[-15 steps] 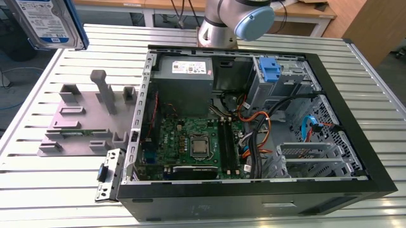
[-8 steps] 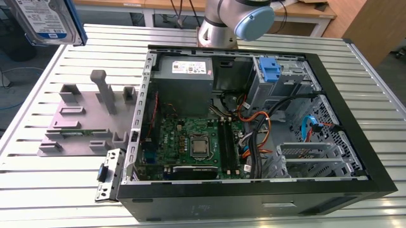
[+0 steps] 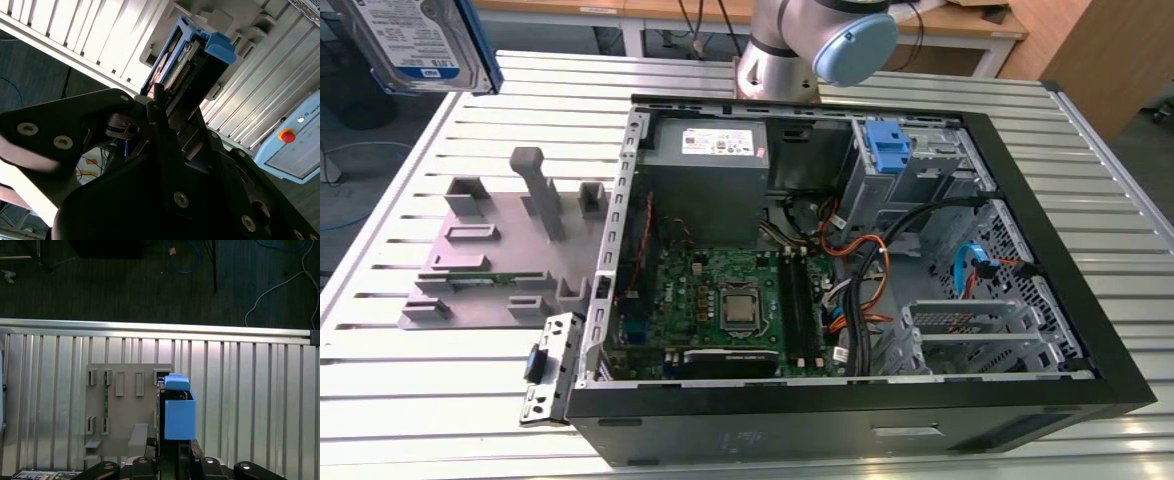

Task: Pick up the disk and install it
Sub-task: 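Pick up the disk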

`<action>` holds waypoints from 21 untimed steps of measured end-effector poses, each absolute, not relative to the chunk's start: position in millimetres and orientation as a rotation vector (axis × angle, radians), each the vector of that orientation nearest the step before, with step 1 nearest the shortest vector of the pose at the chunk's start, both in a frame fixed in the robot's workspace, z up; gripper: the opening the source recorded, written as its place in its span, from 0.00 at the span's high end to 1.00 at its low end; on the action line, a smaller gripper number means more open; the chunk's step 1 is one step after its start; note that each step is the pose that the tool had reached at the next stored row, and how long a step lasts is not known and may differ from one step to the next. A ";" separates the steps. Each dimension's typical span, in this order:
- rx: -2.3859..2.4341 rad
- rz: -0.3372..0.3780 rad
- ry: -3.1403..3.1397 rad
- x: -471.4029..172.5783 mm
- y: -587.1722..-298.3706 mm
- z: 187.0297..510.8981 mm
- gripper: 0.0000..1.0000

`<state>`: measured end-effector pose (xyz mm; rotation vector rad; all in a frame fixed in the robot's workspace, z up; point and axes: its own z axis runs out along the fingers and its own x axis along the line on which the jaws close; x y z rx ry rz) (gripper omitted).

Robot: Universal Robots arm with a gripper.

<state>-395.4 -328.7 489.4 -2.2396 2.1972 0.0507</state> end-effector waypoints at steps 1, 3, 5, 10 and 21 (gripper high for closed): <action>-2.240 0.051 2.197 -395.4 -328.7 489.5 0.65; -2.240 0.051 2.197 -395.4 -328.6 489.5 0.65; -2.240 0.050 2.198 -395.4 -328.6 490.0 0.65; -2.240 0.050 2.197 -395.4 -328.6 495.1 0.65; -2.240 0.050 2.198 -395.4 -328.6 497.3 0.65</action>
